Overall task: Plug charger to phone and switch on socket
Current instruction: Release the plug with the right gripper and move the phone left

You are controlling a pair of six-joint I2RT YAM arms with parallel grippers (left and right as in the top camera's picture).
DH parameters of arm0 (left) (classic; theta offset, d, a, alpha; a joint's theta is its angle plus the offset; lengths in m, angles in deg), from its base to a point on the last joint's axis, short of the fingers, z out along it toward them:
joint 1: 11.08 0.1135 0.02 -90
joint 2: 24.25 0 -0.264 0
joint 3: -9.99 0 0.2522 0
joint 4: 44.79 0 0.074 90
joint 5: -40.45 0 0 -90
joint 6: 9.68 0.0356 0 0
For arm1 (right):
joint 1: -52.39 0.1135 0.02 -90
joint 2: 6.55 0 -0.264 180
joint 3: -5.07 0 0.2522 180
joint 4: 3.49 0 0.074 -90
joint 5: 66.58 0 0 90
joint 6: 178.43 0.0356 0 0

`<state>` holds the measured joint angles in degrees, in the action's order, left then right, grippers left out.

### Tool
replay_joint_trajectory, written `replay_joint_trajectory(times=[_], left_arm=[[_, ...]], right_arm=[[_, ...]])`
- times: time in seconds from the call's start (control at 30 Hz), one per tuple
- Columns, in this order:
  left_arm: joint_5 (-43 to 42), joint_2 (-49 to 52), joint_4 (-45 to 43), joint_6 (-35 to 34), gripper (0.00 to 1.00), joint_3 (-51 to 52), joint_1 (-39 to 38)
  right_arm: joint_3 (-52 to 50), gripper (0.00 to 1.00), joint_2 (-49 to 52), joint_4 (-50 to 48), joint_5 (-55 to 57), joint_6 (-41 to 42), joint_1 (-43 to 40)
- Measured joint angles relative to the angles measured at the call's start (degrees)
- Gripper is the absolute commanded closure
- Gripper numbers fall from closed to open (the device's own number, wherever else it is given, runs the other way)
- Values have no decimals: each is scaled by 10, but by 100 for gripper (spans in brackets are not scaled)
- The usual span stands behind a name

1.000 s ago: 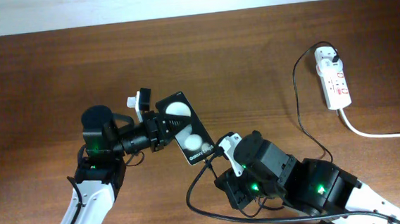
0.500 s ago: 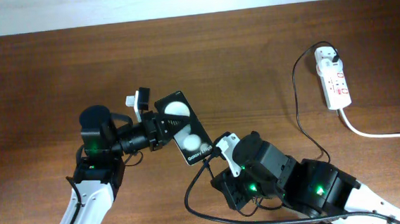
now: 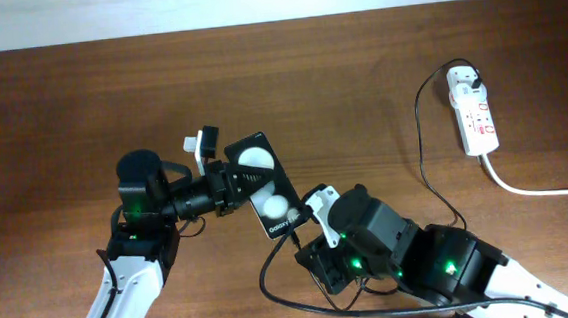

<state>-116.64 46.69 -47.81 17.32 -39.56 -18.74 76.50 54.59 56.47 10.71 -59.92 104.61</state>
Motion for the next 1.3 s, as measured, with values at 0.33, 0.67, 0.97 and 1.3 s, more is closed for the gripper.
replay_joint_trajectory(times=[0.33,0.67,0.97,1.3], left_arm=[[-2,0,0,-1,100,0,3],[-16,0,-4,-5,100,-2,15],[-15,0,-8,-2,100,-6,7],[17,0,-3,33,100,-6,-19]], right_arm=[[0,96,26,-27,-2,4,0],[-7,96,26,-57,-3,4,0],[-16,95,26,-77,-16,4,1],[-15,72,27,-58,-15,4,1]])
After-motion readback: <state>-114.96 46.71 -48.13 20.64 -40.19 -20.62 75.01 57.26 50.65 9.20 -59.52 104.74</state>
